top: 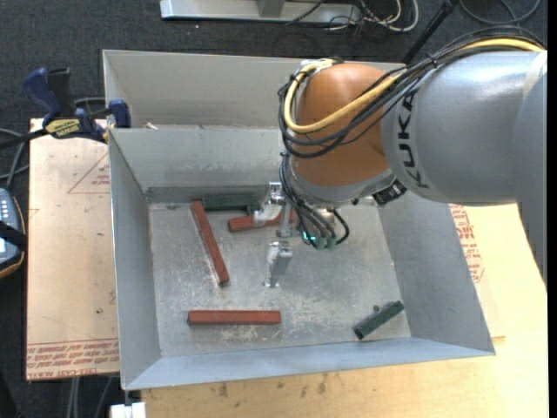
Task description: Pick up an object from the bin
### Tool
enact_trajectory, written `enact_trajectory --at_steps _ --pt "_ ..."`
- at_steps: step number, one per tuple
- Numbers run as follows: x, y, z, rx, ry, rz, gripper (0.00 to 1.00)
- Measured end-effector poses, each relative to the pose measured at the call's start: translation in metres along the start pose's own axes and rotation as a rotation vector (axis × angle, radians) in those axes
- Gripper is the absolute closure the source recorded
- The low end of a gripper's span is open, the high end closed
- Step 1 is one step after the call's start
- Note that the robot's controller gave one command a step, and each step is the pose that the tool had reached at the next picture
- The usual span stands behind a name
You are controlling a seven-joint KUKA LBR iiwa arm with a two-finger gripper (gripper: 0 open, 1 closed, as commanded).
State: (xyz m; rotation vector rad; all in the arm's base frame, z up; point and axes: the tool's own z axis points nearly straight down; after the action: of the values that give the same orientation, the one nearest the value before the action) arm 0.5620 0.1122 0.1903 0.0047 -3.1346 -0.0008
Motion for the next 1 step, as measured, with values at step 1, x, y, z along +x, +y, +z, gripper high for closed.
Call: enact_trajectory --at_steps 1 --pt "-0.0018 -0.0005 -0.004 -0.001 -0.008 0.003 0.0"
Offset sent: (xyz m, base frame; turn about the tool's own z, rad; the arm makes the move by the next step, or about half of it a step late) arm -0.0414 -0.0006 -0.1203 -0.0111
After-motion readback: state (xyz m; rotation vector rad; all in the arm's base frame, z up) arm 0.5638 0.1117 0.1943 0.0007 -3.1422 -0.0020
